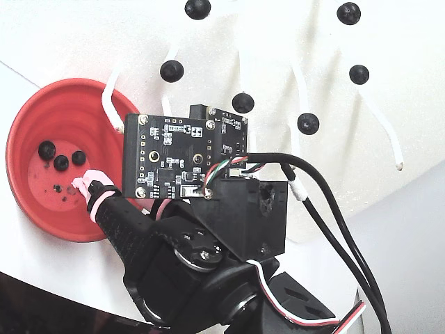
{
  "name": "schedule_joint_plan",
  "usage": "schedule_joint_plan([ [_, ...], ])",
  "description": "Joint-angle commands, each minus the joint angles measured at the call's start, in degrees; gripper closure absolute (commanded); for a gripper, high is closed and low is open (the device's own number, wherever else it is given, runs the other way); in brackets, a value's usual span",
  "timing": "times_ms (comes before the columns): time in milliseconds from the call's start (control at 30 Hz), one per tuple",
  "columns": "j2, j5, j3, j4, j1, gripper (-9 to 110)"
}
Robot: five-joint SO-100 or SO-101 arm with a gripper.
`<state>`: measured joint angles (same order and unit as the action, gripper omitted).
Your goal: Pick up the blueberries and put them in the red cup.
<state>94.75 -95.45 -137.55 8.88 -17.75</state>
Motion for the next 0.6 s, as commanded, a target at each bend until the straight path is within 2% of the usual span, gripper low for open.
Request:
schedule_joint_plan([
  [0,4.4,-0.2,0.8,-0.1,-1.3,82],
  [567,7.4,-0.5,3.5,0.4,3.5,84],
])
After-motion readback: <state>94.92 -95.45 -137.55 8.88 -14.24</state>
